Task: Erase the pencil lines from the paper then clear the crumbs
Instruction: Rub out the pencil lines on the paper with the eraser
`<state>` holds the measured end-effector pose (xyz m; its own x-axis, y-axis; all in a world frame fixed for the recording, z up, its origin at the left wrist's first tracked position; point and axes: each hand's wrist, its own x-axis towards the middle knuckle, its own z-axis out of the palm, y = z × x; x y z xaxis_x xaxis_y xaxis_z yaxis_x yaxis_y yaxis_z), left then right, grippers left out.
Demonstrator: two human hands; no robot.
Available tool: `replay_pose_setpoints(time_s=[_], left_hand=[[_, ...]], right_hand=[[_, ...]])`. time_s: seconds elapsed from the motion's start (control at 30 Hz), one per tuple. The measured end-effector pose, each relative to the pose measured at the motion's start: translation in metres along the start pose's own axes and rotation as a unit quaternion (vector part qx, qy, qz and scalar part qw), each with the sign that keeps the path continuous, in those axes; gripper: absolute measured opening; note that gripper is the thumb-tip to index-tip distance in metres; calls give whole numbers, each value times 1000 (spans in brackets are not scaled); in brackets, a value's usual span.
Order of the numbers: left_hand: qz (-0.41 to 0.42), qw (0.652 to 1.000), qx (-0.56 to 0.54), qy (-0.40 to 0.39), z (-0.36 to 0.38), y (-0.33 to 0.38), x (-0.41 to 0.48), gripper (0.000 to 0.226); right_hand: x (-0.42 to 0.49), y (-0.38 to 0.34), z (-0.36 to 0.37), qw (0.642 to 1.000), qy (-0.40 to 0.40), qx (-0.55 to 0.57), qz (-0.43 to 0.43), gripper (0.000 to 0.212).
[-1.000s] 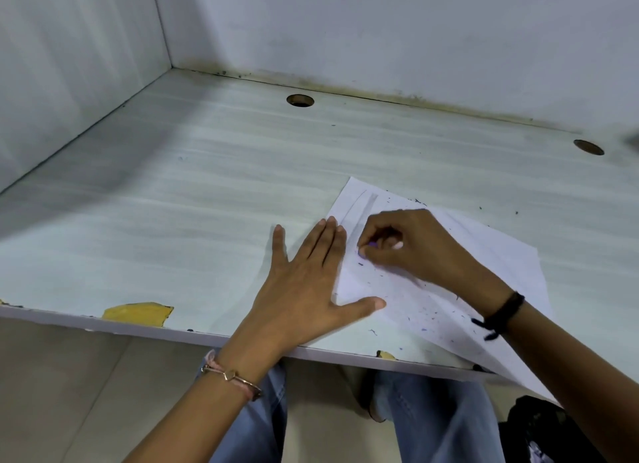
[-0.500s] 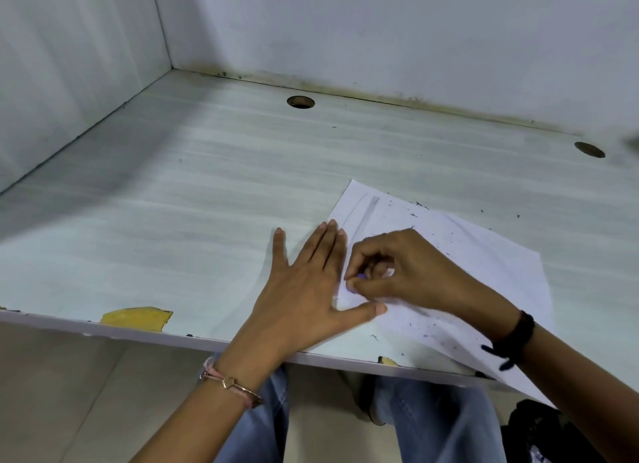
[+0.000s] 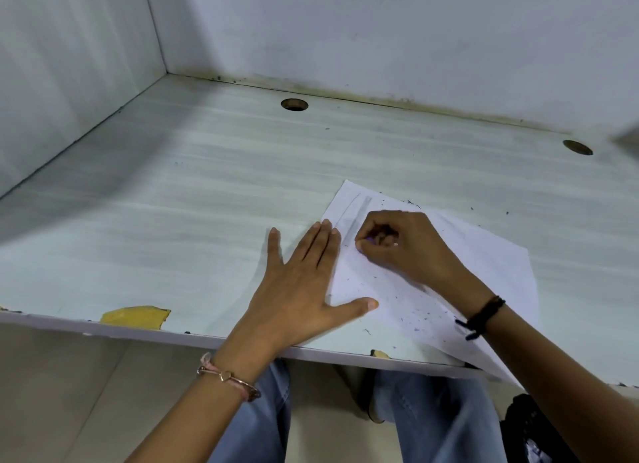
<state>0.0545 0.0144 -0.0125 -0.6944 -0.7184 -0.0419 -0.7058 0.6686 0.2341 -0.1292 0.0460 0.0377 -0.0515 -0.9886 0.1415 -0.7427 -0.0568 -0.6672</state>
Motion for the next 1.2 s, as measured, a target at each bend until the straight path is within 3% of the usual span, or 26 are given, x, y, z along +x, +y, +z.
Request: replay_pose_setpoints(time_s=[0.13, 0.3, 0.47, 0.63, 0.83, 0.97, 1.1, 1.2], left_hand=[[2, 1000, -10, 15, 3, -1, 1, 109], [-18, 999, -12, 47, 0, 0, 4, 101], [-10, 996, -19, 85, -7, 3, 30, 108], [4, 999, -23, 35, 1, 4, 37, 114], [0, 1000, -14, 18, 2, 4, 38, 110], [4, 1000, 2, 15, 1, 4, 39, 111], [5, 1000, -12, 14, 2, 3, 39, 110], [14, 1000, -7, 21, 4, 2, 41, 113]], right_hand=[[-22, -3, 0, 995, -93, 43, -15, 5], [-24, 17, -5, 993, 30, 83, 73, 13], [-24, 11, -6, 991, -15, 96, 92, 18], [-8, 0, -9, 992, -71, 66, 84, 7], [11, 7, -5, 998, 27, 5, 63, 11], [6, -3, -4, 996, -73, 3, 48, 8], [22, 1, -10, 998, -7, -57, 29, 12], [15, -9, -6, 995, -90, -42, 26, 8]])
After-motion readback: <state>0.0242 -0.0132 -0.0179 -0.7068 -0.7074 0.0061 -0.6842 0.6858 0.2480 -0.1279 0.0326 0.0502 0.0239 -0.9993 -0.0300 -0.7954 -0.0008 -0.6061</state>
